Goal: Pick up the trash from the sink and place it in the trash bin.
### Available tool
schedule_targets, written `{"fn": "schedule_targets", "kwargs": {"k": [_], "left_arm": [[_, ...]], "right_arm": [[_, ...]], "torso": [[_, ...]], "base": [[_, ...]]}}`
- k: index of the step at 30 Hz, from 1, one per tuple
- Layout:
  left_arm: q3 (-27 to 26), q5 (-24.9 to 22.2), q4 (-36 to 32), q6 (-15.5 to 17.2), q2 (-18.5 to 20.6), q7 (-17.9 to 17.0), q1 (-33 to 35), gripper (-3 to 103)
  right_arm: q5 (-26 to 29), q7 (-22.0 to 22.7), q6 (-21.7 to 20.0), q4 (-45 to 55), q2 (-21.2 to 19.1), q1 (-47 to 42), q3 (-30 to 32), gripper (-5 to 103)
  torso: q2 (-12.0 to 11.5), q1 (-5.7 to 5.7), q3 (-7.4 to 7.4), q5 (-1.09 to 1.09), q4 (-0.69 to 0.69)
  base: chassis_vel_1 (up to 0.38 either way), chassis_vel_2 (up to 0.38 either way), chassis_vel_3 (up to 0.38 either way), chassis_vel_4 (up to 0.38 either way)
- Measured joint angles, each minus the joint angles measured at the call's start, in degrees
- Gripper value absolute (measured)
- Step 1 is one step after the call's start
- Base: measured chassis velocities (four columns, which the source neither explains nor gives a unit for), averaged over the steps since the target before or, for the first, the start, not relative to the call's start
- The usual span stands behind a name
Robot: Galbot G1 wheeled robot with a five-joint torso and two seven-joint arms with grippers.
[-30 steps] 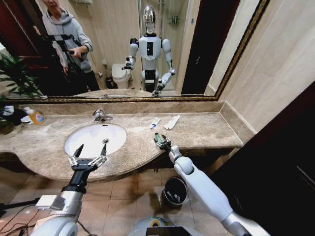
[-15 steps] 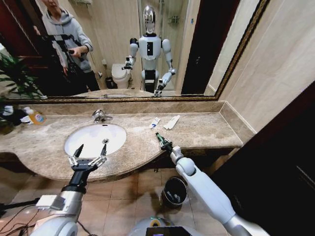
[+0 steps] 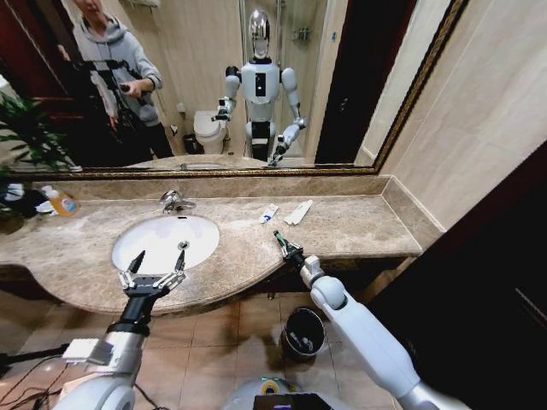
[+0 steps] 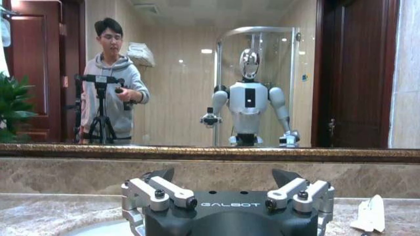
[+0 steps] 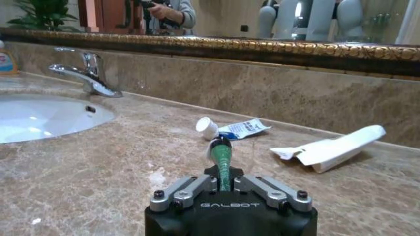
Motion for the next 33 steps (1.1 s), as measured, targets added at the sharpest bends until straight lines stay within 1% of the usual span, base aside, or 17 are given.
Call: {"fn": "schedule_targets", "kwargs": {"k": [11, 12, 13, 14, 15, 16, 18, 19, 20, 21, 25, 28, 31, 32, 33], "left_arm": [[0.00, 0.00, 0.00, 0.00, 0.00, 0.00, 0.00, 100], [0.00, 0.00, 0.00, 0.00, 0.00, 0.00, 0.00, 100], [0.00, 0.00, 0.00, 0.00, 0.00, 0.00, 0.00, 100], [0.00, 0.00, 0.00, 0.00, 0.00, 0.00, 0.00, 100], [0.00, 0.00, 0.00, 0.00, 0.00, 0.00, 0.00, 100], [0.00, 0.00, 0.00, 0.00, 0.00, 0.00, 0.00, 100], [0.00, 0.00, 0.00, 0.00, 0.00, 0.00, 0.00, 100], [0.00, 0.00, 0.00, 0.00, 0.00, 0.00, 0.00, 100], [0.00, 0.00, 0.00, 0.00, 0.00, 0.00, 0.00, 100], [0.00, 0.00, 0.00, 0.00, 0.00, 0.00, 0.00, 100], [0.00, 0.00, 0.00, 0.00, 0.00, 0.00, 0.00, 100], [0.00, 0.00, 0.00, 0.00, 0.00, 0.00, 0.00, 100], [0.00, 0.00, 0.00, 0.00, 0.00, 0.00, 0.00, 100], [0.00, 0.00, 0.00, 0.00, 0.00, 0.00, 0.00, 100], [0.00, 0.00, 0.00, 0.00, 0.00, 0.00, 0.00, 100]], "right_arm": [[1.78, -0.85, 0.83, 5.17, -1.96, -4.49, 3.49, 6], [3.59, -1.47, 1.46, 6.44, -2.01, -5.29, 4.24, 6], [6.80, -2.57, 2.59, 7.90, -2.01, -6.16, 5.13, 5], [12.06, -3.86, 3.63, 10.26, -2.05, -7.58, 6.32, 5], [12.06, -3.86, 3.63, 10.26, -2.05, -7.58, 6.32, 5], [17.55, -5.17, 4.30, 13.07, -2.35, -9.53, 7.58, 5], [25.33, -6.77, 4.72, 17.78, -3.93, -14.01, 9.57, 5], [25.33, -6.77, 4.72, 17.78, -3.93, -14.01, 9.57, 5], [27.23, -6.85, 4.71, 19.21, -4.71, -15.83, 10.00, 5], [28.52, -6.86, 4.62, 20.23, -5.30, -17.32, 10.31, 13], [29.94, -6.82, 4.89, 21.74, -5.67, -20.19, 10.89, 4], [31.04, -6.75, 5.32, 22.78, -5.90, -22.06, 11.07, 4], [31.84, -9.03, 7.48, 23.24, -6.94, -24.92, 11.95, 4], [31.84, -9.03, 7.48, 23.24, -6.94, -24.92, 11.95, 4], [32.04, -11.04, 9.16, 22.55, -7.33, -26.03, 12.91, 4]], "torso": [[0.00, 0.00, 0.00, 0.00, 0.00], [0.00, 0.00, 0.00, 0.01, 0.00], [0.00, 0.00, 0.00, 0.01, 0.00], [0.00, 0.00, 0.00, 0.01, 0.01], [0.00, 0.00, 0.00, 0.01, 0.01], [0.00, 0.00, 0.00, 0.01, 0.01], [0.01, 0.00, 0.00, -0.01, -0.01], [0.01, 0.00, 0.00, -0.01, -0.01], [0.01, 0.00, 0.00, 0.00, -0.01], [0.02, -0.01, -0.01, 0.00, -0.01], [0.01, 0.00, -0.01, 0.01, 0.00], [0.01, 0.00, 0.00, 0.00, 0.00], [0.01, 0.00, -0.01, 0.01, 0.00], [0.01, 0.00, -0.01, 0.01, 0.00], [0.01, 0.00, -0.01, 0.00, 0.00]], "base": [[0.000, 0.000, 0.000, 0.000], [0.000, 0.000, 0.000, 0.000], [0.000, 0.000, 0.000, 0.000], [0.000, 0.000, 0.000, 0.000], [0.000, 0.000, 0.000, 0.000], [0.000, 0.000, 0.000, 0.000], [0.000, 0.000, 0.000, 0.000], [0.000, 0.000, 0.000, 0.000], [0.000, 0.000, 0.000, 0.000], [0.000, 0.000, 0.000, 0.000], [0.000, 0.000, 0.000, 0.000], [0.000, 0.000, 0.000, 0.000], [0.000, 0.000, 0.000, 0.000], [0.000, 0.000, 0.000, 0.000], [0.000, 0.000, 0.000, 0.000]]}}
